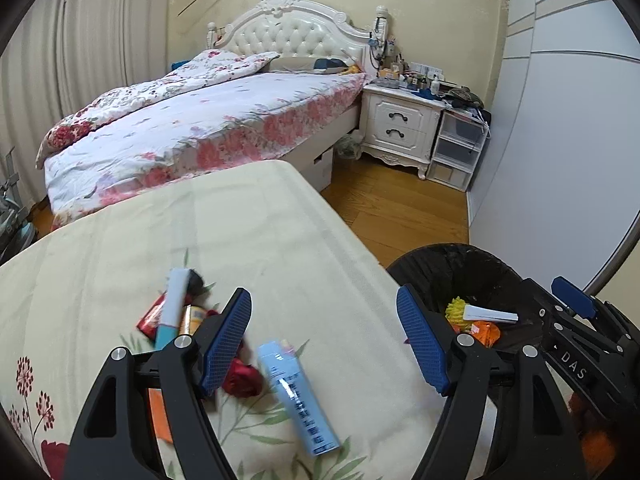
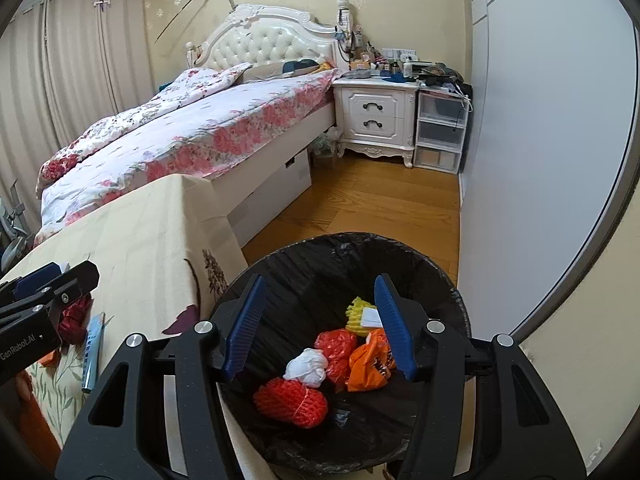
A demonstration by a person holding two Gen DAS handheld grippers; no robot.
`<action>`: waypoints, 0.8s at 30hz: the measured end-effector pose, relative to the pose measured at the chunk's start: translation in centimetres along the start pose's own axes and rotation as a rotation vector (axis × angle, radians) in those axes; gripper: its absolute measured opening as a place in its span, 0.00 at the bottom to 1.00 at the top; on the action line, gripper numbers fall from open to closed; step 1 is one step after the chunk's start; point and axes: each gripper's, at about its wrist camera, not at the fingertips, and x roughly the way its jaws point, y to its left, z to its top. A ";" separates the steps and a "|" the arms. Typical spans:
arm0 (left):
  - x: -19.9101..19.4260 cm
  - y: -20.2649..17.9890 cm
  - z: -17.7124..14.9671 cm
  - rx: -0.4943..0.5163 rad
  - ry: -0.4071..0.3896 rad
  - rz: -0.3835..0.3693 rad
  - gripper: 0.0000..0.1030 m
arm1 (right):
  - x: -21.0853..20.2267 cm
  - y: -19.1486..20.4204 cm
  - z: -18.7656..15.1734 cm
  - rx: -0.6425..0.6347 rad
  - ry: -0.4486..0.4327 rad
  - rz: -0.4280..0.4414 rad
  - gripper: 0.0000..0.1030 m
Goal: Collect trash
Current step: 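Move the left gripper to the orange plastic bag and close on it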
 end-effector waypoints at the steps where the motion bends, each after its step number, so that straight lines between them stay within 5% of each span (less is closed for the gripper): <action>1: -0.3 0.6 -0.2 -0.010 0.000 0.009 0.71 | -0.2 0.6 -0.1 -0.013 0.001 0.008 0.54; 15: -3.2 8.4 -5.8 -0.134 0.066 0.131 0.71 | -2.6 7.5 -3.1 -0.164 0.065 0.135 0.55; 24: -1.8 10.0 -6.4 -0.165 0.117 0.145 0.71 | -1.4 10.0 -3.9 -0.203 0.119 0.164 0.55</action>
